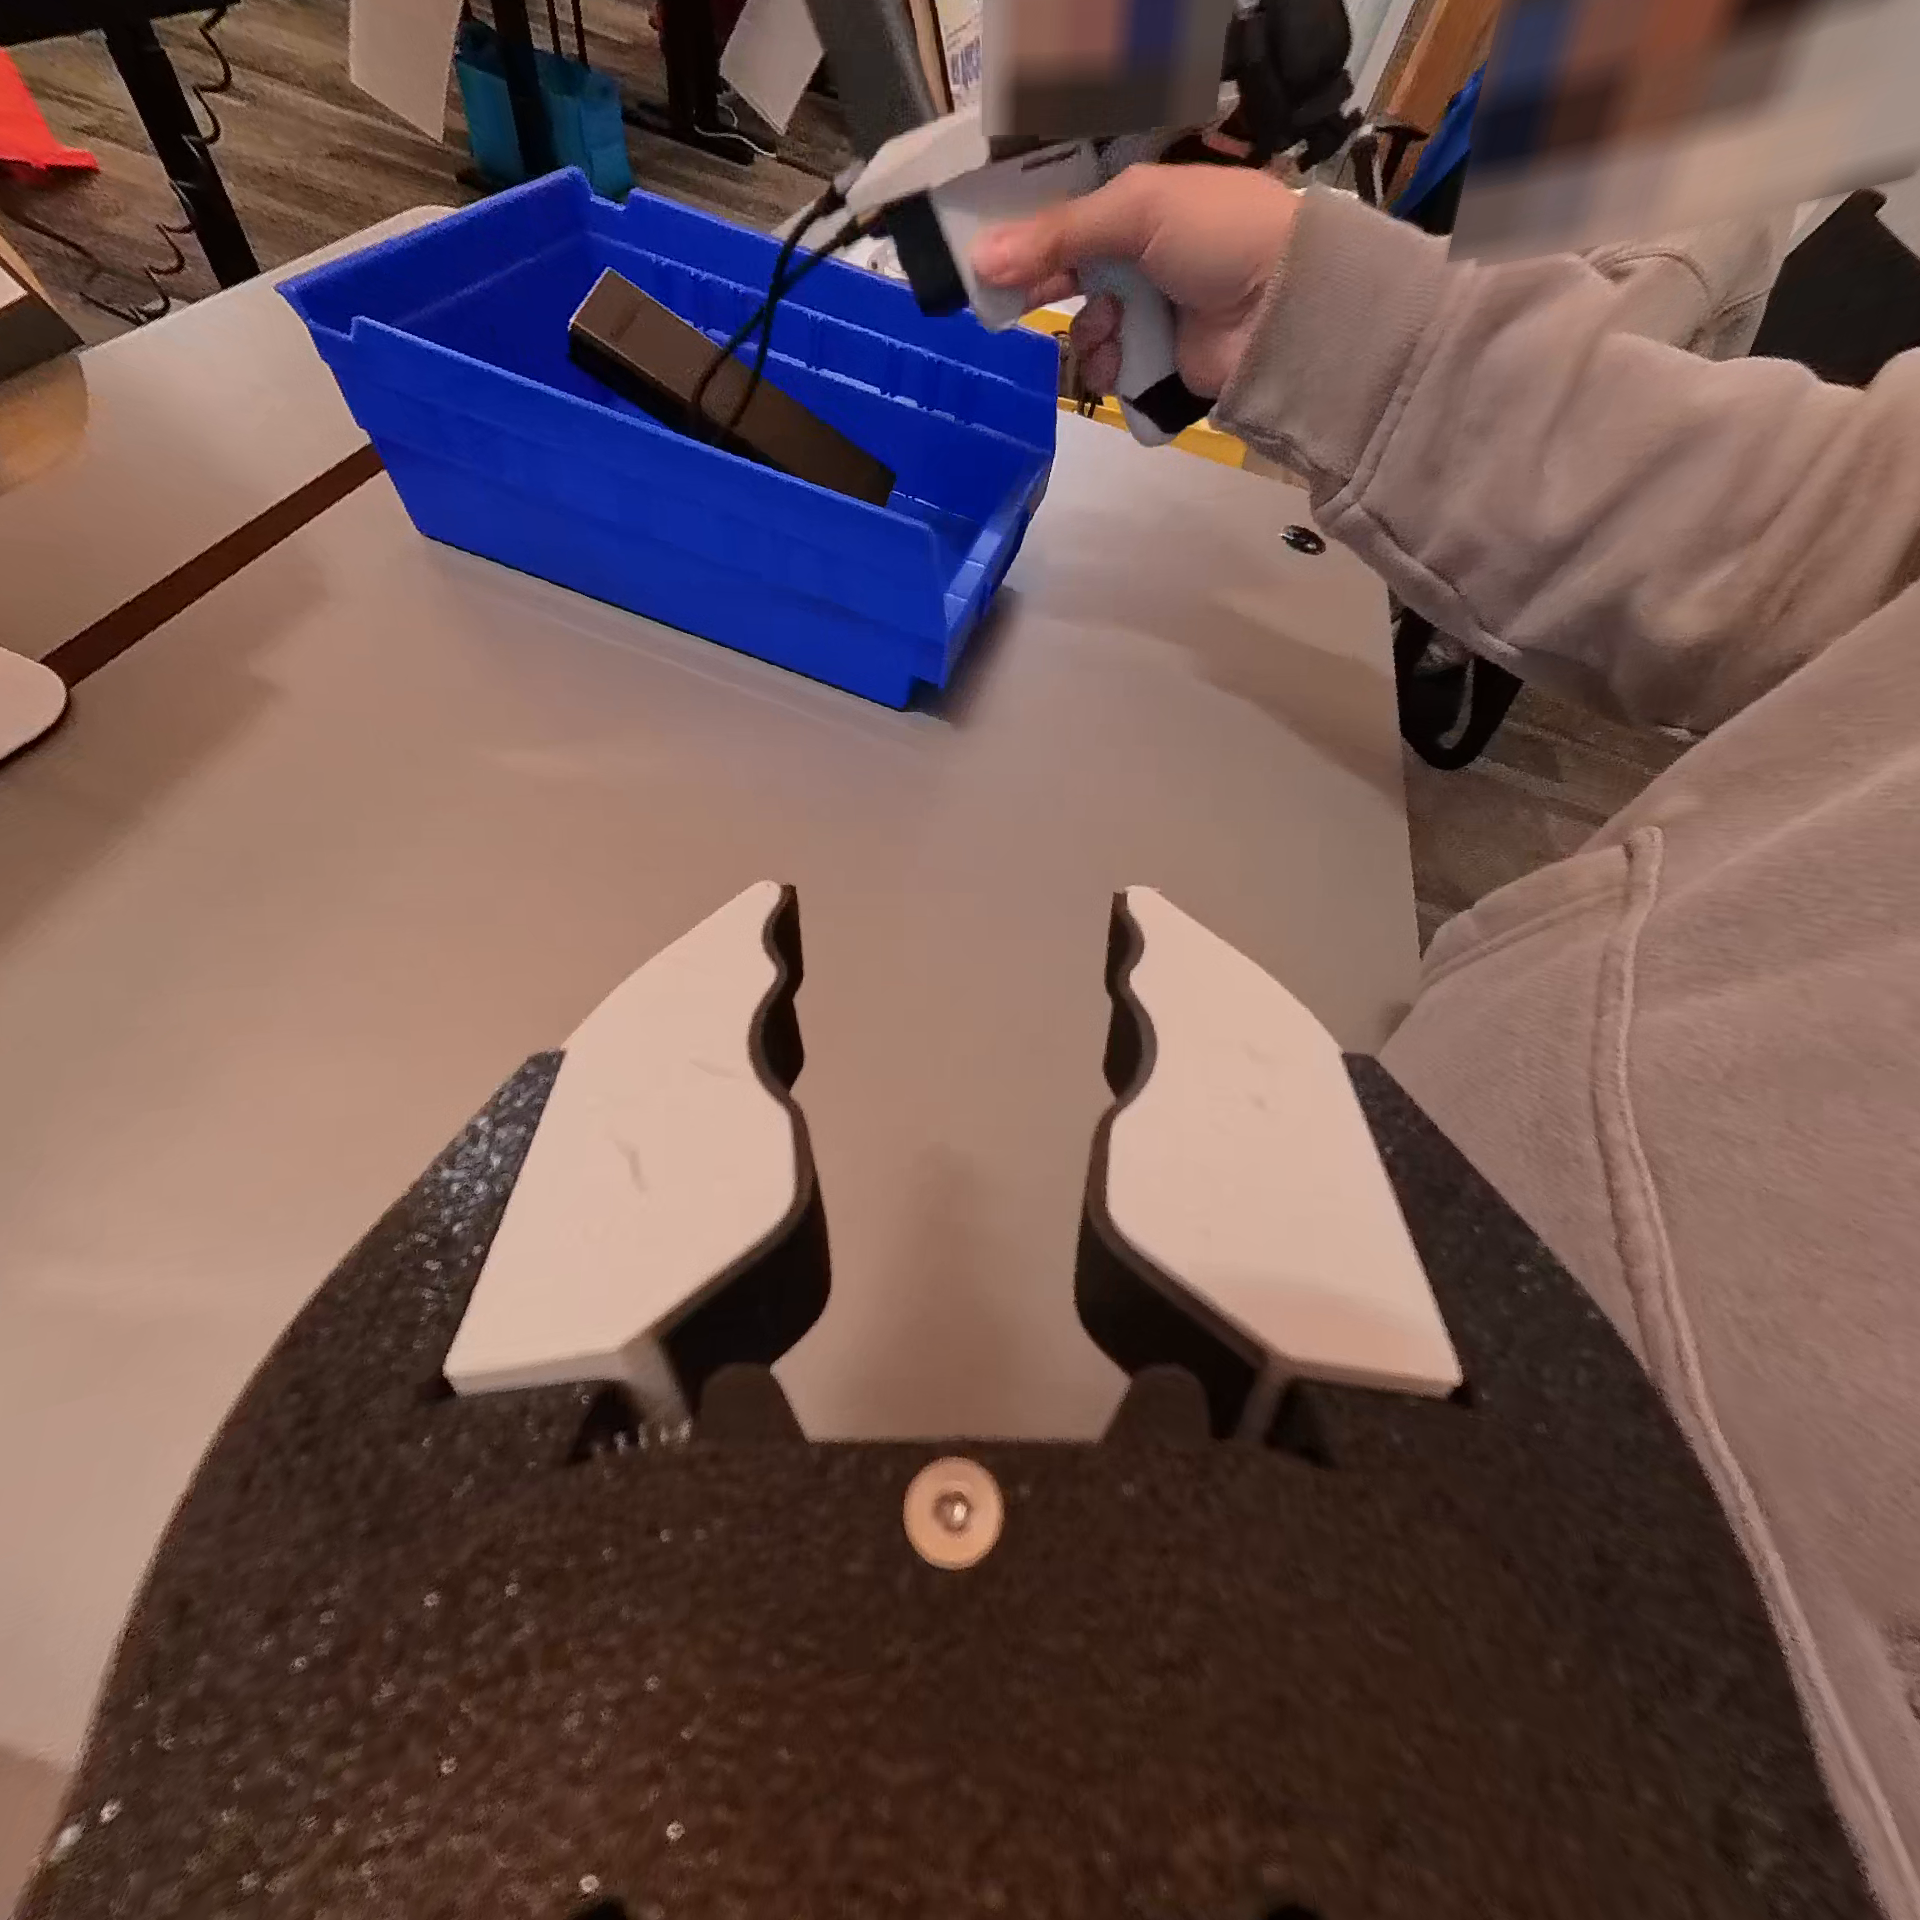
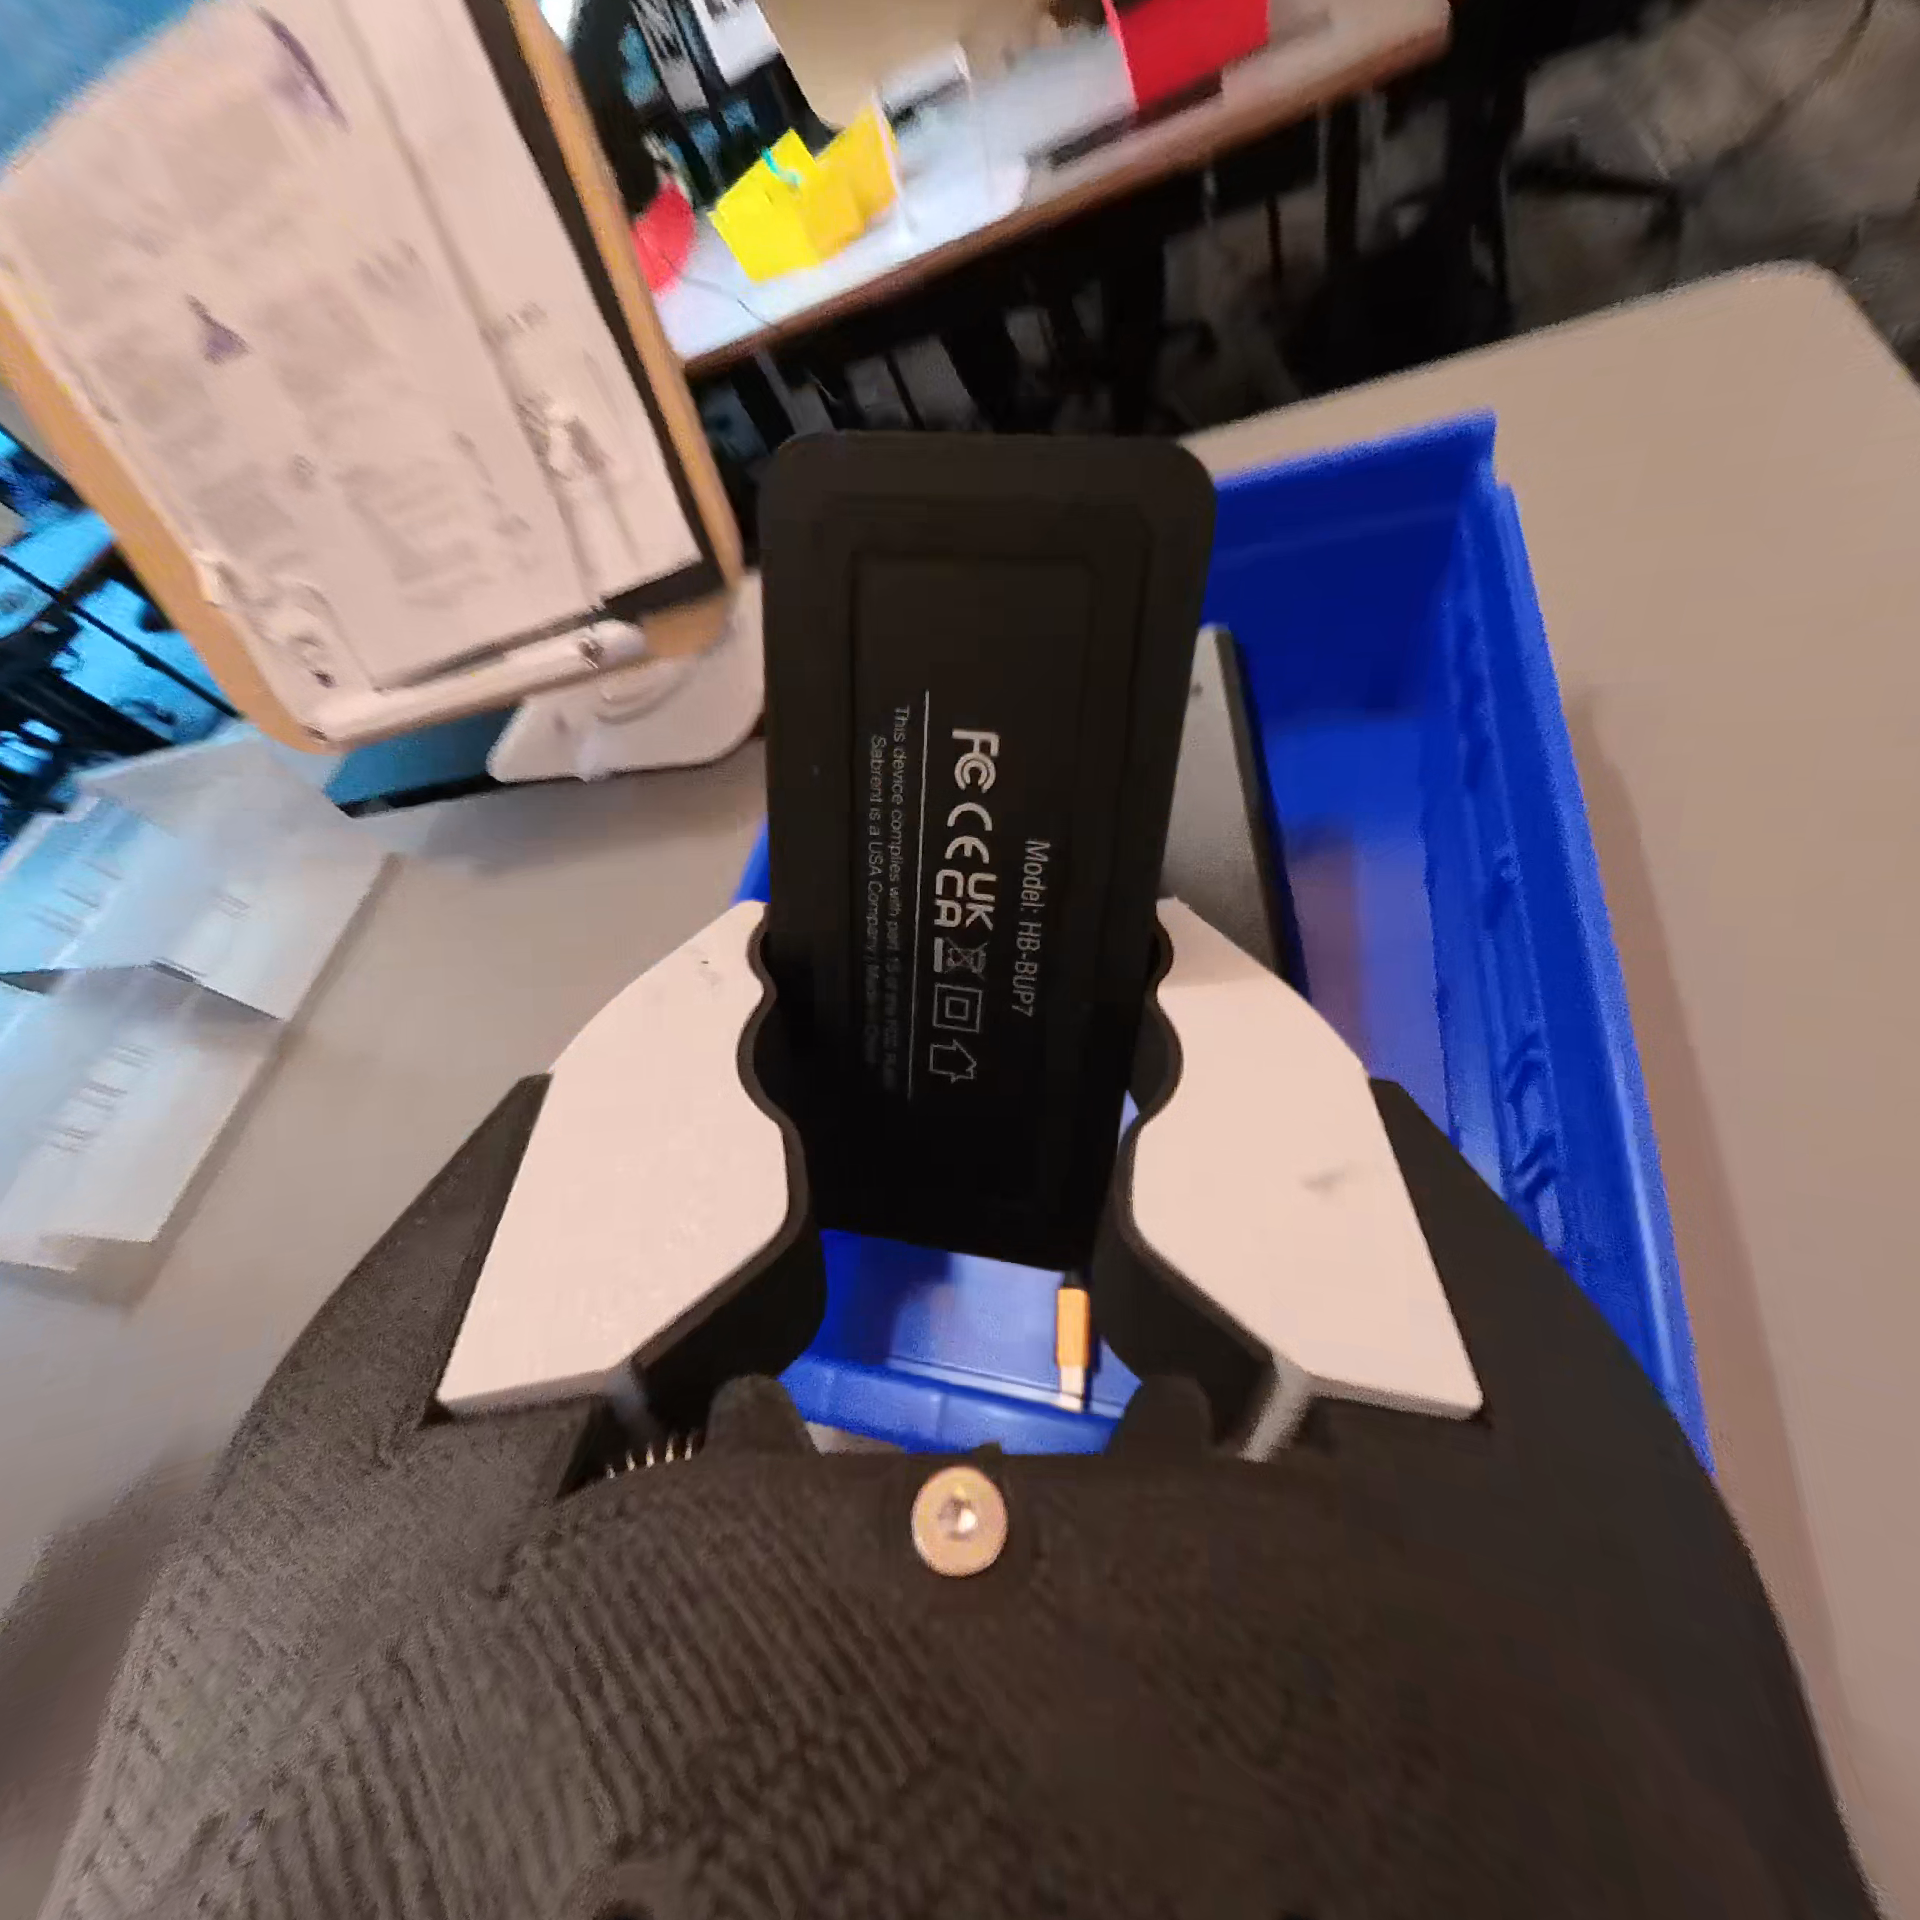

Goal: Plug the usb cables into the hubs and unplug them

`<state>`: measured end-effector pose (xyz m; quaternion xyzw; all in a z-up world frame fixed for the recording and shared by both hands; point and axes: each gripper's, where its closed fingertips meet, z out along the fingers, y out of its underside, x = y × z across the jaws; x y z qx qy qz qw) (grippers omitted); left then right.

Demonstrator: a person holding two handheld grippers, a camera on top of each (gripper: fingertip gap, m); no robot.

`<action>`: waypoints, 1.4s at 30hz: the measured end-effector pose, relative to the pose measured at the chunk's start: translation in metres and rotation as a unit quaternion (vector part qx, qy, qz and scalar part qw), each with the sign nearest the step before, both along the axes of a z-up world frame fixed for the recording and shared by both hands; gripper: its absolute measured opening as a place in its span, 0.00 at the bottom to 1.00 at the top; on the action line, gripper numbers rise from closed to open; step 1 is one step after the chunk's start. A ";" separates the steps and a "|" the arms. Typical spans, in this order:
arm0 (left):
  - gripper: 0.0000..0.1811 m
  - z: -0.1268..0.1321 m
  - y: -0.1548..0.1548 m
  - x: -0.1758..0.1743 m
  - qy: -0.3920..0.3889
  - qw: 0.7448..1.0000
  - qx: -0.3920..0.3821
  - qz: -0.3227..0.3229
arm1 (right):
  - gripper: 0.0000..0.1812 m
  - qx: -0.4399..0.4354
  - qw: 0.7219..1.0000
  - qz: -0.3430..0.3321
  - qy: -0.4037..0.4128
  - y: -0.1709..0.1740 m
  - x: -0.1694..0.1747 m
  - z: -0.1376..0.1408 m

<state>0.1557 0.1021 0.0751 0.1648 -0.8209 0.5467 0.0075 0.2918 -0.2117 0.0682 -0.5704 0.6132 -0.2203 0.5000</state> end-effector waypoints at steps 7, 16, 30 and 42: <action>0.31 -0.026 -0.024 0.023 0.059 0.996 0.035 0.052 | 0.36 -0.156 0.979 0.019 0.129 -0.003 -0.003 -0.068; 0.44 -0.031 -0.130 0.076 0.089 0.985 0.007 0.144 | 0.45 -0.195 0.969 0.052 0.143 0.013 -0.032 -0.092; 0.41 -0.098 -0.238 0.111 0.074 0.978 0.101 0.167 | 0.51 -0.128 0.985 0.049 0.100 0.017 -0.113 -0.052; 0.15 -0.100 -0.185 0.134 0.002 0.964 0.205 0.170 | 0.45 -0.113 0.990 0.010 0.085 0.007 -0.113 -0.030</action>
